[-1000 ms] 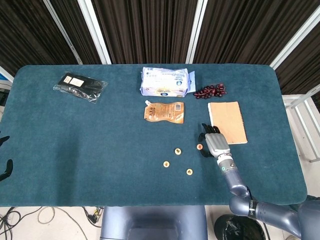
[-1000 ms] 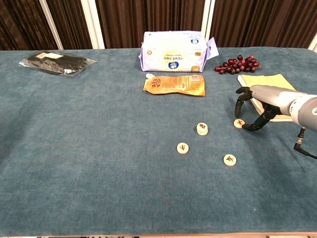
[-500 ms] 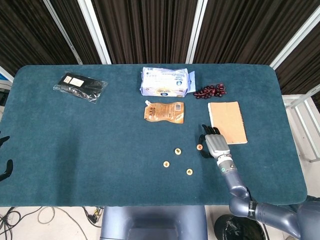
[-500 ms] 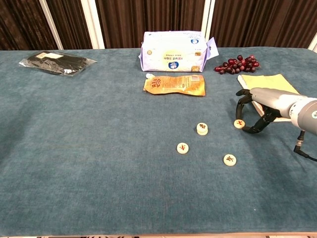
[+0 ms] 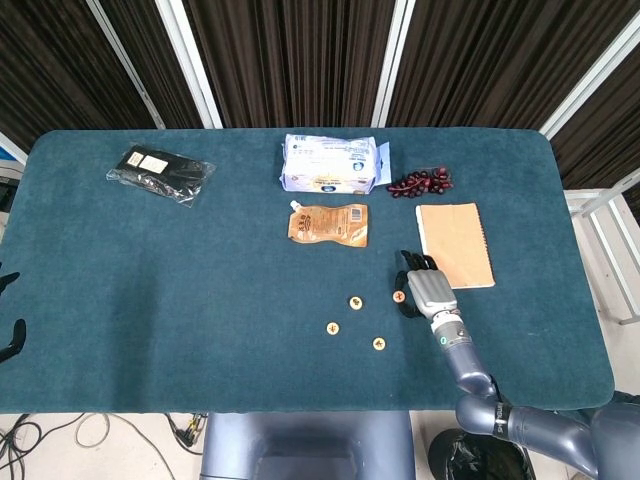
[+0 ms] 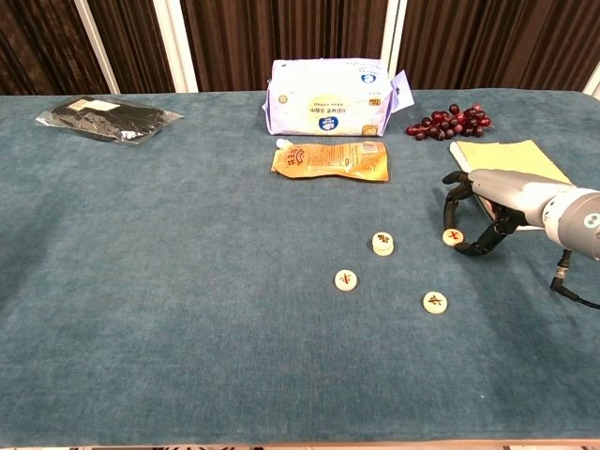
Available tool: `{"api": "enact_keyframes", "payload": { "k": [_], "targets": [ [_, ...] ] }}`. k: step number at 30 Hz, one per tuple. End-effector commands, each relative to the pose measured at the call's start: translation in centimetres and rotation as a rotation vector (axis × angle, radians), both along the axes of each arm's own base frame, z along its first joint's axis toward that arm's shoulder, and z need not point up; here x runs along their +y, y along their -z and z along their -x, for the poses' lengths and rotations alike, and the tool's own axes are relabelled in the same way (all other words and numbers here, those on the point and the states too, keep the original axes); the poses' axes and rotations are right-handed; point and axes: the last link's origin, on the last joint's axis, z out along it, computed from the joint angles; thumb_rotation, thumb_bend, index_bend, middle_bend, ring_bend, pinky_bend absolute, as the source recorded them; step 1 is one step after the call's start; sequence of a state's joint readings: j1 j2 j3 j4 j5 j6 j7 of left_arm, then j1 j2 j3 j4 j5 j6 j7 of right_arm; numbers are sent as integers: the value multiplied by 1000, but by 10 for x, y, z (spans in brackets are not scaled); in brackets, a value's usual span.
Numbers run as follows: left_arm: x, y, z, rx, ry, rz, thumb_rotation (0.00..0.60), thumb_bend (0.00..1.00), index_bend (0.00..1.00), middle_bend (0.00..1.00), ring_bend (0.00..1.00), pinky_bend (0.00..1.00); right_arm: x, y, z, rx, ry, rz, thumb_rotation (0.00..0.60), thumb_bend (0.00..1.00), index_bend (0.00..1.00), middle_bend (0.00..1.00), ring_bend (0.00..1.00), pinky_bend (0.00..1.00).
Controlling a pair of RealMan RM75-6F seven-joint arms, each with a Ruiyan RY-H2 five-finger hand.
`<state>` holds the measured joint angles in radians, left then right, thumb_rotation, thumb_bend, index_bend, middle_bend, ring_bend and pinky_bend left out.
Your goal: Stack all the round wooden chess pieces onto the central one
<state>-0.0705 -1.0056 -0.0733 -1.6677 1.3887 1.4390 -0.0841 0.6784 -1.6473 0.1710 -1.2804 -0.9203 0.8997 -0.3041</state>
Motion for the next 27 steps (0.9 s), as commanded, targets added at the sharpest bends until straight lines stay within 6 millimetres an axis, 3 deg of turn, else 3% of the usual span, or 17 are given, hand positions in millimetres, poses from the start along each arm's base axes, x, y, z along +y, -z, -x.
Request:
{"api": "enact_keyframes", "payload": {
  "k": [1,9,16,27],
  "targets": [
    [0,0,0,0,0,1,600,490,161,0,0,0,0,0,0,-1,1,-1,600,408,517,0,0,0],
    [0,0,0,-3,-1,0,600,490,161,0,0,0,-2,-8,-6,-7,-22,10,600,408,522,0,0,0],
    [0,0,-1,-3,1,0,600,490,161,0,0,0,-2,-21,-25,-17,-72,9,600,408,522,0,0,0],
    [0,0,0,-5,0,0,600,490,161,0,0,0,0,-5,-65,-41,-137,-53,600,408,522,0,0,0]
  ]
}}
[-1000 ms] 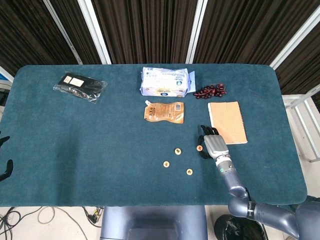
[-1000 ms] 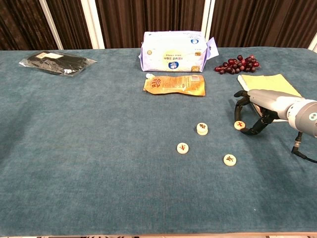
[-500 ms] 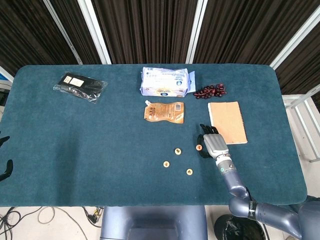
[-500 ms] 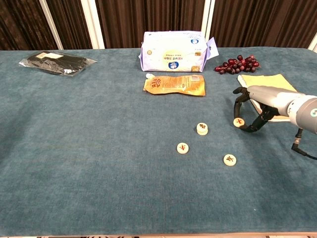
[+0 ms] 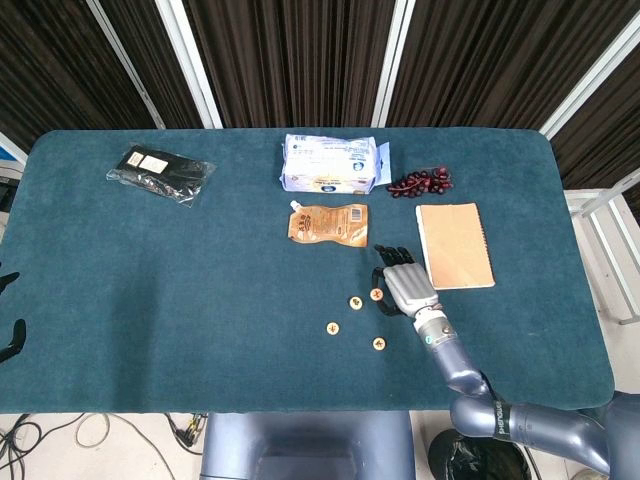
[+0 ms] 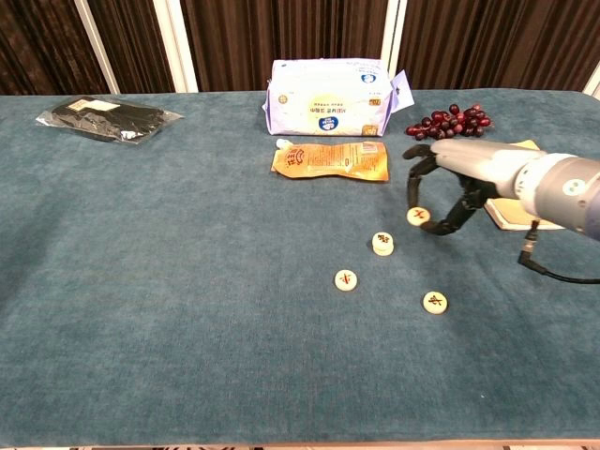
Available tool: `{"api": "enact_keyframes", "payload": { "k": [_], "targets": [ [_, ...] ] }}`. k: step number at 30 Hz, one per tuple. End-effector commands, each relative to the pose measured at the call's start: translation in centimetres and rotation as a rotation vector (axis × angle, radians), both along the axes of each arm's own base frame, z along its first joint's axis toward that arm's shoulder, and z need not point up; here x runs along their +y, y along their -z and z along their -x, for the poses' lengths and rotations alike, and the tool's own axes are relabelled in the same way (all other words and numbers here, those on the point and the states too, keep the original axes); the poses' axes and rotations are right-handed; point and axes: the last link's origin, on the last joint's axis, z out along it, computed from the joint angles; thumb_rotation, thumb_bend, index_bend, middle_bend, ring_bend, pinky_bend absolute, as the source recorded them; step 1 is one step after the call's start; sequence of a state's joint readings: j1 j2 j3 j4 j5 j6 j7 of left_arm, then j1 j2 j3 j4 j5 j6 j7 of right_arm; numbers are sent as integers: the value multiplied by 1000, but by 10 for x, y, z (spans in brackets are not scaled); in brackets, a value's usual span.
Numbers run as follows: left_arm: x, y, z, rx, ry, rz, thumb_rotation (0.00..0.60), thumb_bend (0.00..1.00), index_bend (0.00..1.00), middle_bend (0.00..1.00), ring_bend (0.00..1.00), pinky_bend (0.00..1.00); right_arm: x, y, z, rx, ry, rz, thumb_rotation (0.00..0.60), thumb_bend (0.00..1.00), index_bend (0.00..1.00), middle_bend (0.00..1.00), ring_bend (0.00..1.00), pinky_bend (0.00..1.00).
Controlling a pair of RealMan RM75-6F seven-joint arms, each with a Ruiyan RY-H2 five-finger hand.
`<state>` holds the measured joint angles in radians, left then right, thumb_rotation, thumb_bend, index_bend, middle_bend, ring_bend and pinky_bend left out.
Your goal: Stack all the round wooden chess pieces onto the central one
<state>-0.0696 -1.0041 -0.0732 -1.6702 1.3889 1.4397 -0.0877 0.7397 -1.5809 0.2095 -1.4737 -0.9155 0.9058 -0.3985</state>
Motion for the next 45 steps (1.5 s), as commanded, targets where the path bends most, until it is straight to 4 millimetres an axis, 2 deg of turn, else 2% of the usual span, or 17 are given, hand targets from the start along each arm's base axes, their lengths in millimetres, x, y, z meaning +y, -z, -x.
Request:
{"api": "enact_keyframes", "payload": {
  "k": [1,8,45],
  "targets": [
    [0,0,0,-1,1,1,600,489,161,0,0,0,-2,7,-10,-6,-11,-16,600,408,522,0,0,0],
    [1,0,0,-4,1,0,600,490,161,0,0,0,-3,18,-22,-5,-24,-35,600,408,522,0,0,0],
    [2,0,1,0,-2,1,600,490,161,0,0,0,3,30,-18,6,-31,-47,600,408,522,0,0,0]
  ]
}}
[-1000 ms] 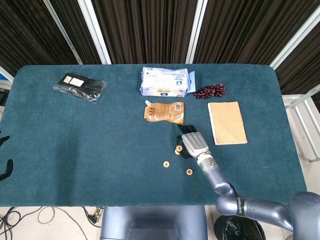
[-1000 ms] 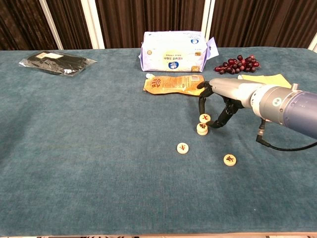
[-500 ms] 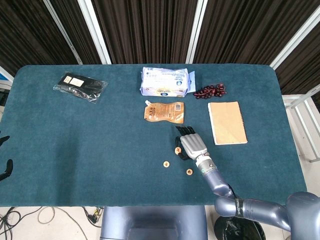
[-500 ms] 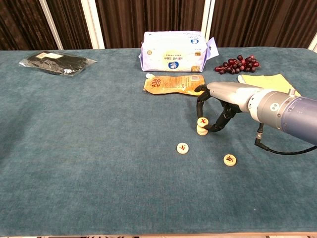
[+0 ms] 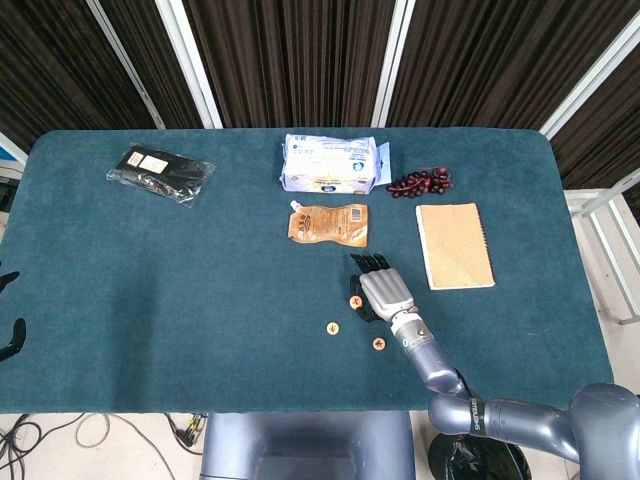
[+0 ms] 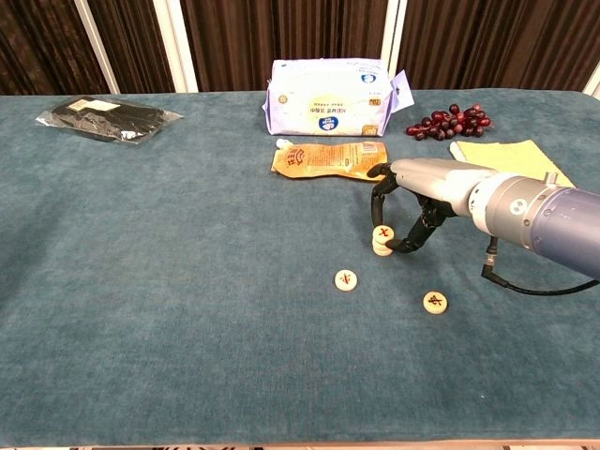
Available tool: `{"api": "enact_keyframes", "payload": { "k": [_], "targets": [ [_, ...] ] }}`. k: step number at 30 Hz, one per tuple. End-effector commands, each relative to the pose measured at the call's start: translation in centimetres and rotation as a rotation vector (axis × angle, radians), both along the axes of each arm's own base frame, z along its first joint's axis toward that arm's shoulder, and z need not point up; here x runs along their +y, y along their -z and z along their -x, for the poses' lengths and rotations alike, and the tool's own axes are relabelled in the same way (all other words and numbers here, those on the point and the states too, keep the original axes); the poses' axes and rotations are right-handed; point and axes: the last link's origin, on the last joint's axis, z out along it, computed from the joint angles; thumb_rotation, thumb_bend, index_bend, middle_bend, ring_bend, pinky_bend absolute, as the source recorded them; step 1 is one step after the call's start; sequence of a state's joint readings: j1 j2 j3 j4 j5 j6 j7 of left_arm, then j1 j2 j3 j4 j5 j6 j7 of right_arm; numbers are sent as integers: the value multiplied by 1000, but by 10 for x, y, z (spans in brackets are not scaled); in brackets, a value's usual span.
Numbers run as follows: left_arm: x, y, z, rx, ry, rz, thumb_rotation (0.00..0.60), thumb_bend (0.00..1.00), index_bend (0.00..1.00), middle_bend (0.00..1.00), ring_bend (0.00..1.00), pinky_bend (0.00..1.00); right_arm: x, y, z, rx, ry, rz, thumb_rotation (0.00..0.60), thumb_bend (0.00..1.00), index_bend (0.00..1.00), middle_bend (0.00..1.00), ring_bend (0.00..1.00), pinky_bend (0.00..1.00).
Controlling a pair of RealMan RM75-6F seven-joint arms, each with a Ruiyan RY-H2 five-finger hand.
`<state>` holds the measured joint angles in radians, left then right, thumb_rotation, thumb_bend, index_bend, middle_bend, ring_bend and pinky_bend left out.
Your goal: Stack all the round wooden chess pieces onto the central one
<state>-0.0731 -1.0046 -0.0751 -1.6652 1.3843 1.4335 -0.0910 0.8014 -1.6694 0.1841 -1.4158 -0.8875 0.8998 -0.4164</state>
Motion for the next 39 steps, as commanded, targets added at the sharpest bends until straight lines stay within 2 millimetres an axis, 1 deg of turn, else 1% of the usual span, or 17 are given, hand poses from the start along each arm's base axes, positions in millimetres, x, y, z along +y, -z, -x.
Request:
{"api": "enact_keyframes", "payload": {
  "k": [1,25,39],
  "targets": [
    [0,0,0,0,0,0,600,490,161,0,0,0,0,0,1,1,3,0,600,408,522,0,0,0],
    [0,0,0,0,0,1,600,489,161,0,0,0,0,2,2,2,6,1,600,408,520,0,0,0],
    [0,0,0,0,-2,2,600,490,161,0,0,0,0,1,1,0,5,4,600,408,470,0,0,0]
  ]
}}
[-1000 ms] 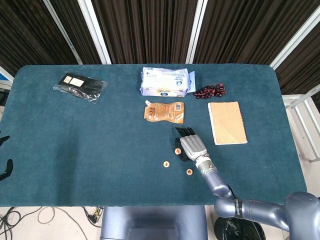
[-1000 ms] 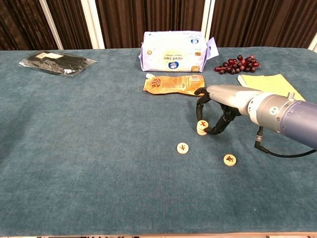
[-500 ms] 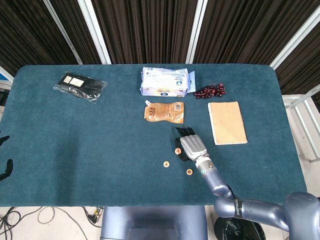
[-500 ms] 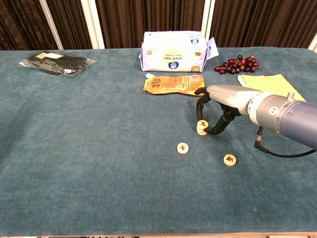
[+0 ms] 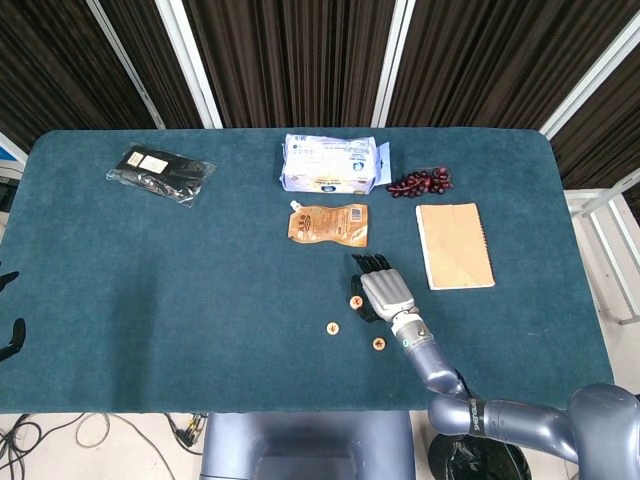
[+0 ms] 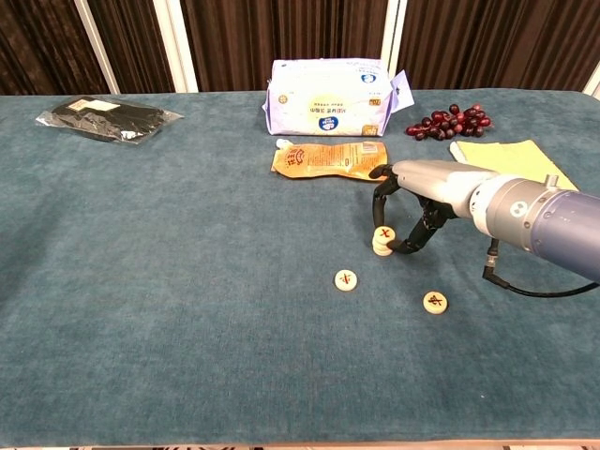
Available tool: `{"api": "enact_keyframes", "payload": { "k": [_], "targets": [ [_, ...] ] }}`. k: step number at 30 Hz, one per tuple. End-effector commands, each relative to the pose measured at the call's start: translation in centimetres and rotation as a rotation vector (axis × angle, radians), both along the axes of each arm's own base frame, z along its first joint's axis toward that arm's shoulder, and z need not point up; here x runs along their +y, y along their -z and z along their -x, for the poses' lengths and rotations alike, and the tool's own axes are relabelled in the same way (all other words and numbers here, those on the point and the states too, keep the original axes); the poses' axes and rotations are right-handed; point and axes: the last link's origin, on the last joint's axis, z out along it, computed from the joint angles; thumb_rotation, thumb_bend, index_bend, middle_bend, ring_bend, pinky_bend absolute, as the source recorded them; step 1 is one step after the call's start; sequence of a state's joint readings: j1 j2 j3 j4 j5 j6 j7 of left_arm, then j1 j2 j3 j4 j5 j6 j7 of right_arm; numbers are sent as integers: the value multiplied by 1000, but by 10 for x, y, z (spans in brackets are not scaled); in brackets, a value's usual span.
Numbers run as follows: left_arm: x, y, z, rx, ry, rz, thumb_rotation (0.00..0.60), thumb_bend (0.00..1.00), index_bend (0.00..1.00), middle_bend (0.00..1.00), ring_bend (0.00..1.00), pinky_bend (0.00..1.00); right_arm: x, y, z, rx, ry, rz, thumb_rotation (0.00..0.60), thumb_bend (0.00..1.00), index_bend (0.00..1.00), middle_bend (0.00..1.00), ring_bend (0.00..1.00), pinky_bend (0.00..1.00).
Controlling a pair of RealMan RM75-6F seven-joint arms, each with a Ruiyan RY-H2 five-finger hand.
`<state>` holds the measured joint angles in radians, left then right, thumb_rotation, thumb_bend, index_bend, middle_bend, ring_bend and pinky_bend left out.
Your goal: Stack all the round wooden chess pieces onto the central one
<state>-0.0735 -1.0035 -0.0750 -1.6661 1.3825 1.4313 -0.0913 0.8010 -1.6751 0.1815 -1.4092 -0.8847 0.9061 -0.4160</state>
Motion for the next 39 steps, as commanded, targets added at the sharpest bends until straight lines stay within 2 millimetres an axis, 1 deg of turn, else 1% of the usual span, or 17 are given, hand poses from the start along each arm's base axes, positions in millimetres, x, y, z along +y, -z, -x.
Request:
{"api": "enact_keyframes", "payload": {
  "k": [1,16,31,34,39],
  "targets": [
    [0,0,0,0,0,1,600,490,161,0,0,0,0,0,0,-1,1,-1,600,408,470,0,0,0],
    [0,0,0,1,-4,2,600,490,161,0,0,0,0,-1,2,4,5,-3,600,408,463,0,0,0],
    [0,0,0,0,-5,1,600,490,161,0,0,0,2,-2,1,-2,0,-6,600,408,450,0,0,0],
    [0,0,1,-1,-6,0,600,490,161,0,0,0,2,-5,0,-10,-3,1,600,408,440,0,0,0],
    [0,0,0,-5,-8,1,600,490,161,0,0,0,7,-13,-5,-24,-24,12,600,407,388,0,0,0]
  ]
}}
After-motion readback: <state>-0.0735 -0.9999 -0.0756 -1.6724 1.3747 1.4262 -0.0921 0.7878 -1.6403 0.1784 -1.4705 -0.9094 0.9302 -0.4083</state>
